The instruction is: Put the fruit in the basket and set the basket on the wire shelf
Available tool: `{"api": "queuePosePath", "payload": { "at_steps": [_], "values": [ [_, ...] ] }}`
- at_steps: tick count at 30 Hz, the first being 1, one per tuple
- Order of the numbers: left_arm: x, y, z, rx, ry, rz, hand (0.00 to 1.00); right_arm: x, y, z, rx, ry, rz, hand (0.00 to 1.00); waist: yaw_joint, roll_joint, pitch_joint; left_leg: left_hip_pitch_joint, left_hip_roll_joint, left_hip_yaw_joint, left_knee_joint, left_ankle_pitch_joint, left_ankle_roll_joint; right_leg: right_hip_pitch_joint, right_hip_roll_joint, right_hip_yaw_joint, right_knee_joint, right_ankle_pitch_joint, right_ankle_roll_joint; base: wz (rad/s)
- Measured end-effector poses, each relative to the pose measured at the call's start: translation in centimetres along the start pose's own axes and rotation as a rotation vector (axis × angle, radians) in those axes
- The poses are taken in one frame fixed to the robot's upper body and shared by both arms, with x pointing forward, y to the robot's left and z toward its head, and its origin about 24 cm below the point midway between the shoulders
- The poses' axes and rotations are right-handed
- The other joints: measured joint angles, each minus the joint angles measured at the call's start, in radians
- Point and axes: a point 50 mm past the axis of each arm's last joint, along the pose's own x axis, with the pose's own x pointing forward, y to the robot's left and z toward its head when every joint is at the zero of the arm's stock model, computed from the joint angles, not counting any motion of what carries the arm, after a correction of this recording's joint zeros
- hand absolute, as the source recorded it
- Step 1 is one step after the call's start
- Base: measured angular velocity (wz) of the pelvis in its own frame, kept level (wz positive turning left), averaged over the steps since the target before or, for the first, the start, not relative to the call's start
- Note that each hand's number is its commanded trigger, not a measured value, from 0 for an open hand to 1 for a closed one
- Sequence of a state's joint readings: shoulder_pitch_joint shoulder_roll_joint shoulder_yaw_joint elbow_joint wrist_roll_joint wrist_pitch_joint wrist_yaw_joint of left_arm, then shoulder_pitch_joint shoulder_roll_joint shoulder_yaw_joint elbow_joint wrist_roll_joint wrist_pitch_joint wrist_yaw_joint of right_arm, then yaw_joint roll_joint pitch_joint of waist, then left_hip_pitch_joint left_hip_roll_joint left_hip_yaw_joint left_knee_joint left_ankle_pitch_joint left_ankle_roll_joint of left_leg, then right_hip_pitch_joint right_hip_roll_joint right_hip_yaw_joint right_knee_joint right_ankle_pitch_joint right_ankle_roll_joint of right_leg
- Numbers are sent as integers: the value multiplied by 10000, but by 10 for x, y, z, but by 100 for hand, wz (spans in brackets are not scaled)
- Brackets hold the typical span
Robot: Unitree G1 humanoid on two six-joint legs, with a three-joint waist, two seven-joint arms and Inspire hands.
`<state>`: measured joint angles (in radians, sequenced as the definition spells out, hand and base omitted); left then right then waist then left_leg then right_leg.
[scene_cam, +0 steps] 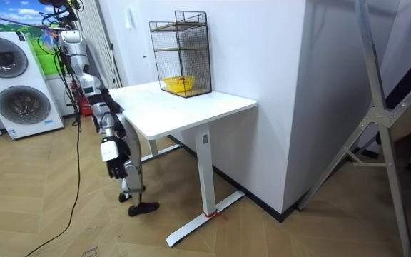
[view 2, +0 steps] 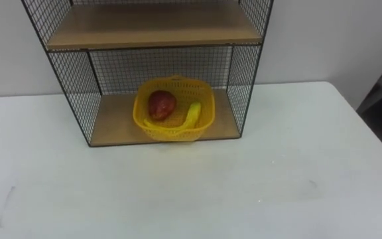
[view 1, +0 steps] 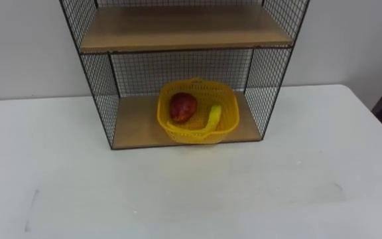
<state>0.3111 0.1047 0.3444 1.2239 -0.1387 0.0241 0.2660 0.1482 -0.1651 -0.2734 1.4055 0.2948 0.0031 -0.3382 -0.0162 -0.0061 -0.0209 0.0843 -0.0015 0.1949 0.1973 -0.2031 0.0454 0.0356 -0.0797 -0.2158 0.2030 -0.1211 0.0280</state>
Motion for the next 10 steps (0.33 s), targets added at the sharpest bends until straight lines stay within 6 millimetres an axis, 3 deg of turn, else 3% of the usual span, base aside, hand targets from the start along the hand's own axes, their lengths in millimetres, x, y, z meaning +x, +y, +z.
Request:
{"api": "queuePosePath", "payload": {
  "at_steps": [3, 5, 10],
  "values": [
    [-2, -15, 22, 1277, -812, -650, 0, -2, 11, 13, -1667, -712, 861, 0, 16, -14, 189, 0, 36, 50, -2, 8, 5, -23, 93, 35, -7, 11, -21, -4],
    [-3, -19, 27, 1639, -1018, -828, 0, -3, 16, 16, -2161, -800, 1081, 0, -5, 11, 271, -27, 63, 135, -2, 8, 13, -97, 123, 136, -9, 27, -46, -15],
    [-5, -30, 34, 2280, -1180, -1248, 0, -4, 19, 13, -2659, -493, 1419, 0, -46, 17, 283, -67, 73, 174, -5, 9, 39, -170, 136, 162, 6, 33, -55, -4]
  ]
}}
